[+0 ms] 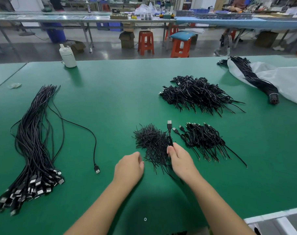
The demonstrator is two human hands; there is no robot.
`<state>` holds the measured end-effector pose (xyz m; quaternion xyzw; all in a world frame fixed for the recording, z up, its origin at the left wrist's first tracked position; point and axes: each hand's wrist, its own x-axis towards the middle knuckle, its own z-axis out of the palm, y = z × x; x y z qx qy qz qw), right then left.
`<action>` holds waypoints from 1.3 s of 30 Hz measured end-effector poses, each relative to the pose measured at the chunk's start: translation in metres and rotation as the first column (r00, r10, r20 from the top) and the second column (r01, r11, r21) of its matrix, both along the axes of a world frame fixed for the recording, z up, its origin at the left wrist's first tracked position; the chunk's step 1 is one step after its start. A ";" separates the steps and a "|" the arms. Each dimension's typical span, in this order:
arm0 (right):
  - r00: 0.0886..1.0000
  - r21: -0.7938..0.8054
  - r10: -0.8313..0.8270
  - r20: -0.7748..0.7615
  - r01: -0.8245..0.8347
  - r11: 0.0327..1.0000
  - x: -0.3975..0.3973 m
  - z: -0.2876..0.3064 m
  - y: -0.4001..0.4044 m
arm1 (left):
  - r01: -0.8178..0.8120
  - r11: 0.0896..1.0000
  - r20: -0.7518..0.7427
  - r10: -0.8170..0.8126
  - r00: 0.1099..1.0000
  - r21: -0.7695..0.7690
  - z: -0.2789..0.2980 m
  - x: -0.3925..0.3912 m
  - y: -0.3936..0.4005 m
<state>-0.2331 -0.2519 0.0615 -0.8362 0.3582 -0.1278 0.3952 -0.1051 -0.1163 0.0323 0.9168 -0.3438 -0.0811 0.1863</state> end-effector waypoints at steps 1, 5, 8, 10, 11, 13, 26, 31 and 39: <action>1.000 0.040 0.020 0.023 -0.021 0.999 0.000 0.002 0.001 | -0.017 1.000 0.017 0.018 1.000 -0.012 0.006 0.006 0.005; 0.969 0.314 0.115 0.218 -0.181 0.932 0.007 0.015 0.018 | -0.139 0.948 -0.091 0.117 0.989 -0.287 0.034 0.021 0.018; 0.944 0.288 0.249 0.218 -0.306 0.908 0.017 0.024 0.033 | -0.113 0.881 -0.202 0.020 0.979 -0.460 0.050 0.014 0.016; 0.935 0.332 0.259 0.242 -0.331 0.884 0.021 0.026 0.040 | -0.066 0.860 -0.192 -0.038 0.981 -0.505 0.052 0.006 0.014; 0.936 0.342 0.250 0.248 -0.326 0.881 0.022 0.027 0.042 | -0.054 0.852 -0.178 -0.047 0.983 -0.520 0.052 0.003 0.013; 0.940 0.346 0.233 0.250 -0.311 0.885 0.022 0.027 0.044 | -0.039 0.841 -0.154 -0.053 0.987 -0.540 0.049 0.001 0.014; 0.945 0.658 0.058 0.321 -0.267 0.704 0.020 0.020 0.041 | 0.645 0.751 0.734 -0.356 0.578 -0.143 0.051 0.007 0.025; 0.950 0.729 0.151 0.275 -0.308 0.611 0.016 0.021 0.034 | 0.717 0.697 0.648 -0.537 0.541 -0.022 0.062 0.016 0.028; 0.942 0.469 0.320 0.104 -0.330 0.819 0.016 0.018 0.037 | 0.425 0.883 0.217 -0.383 0.898 -0.200 0.061 0.012 0.025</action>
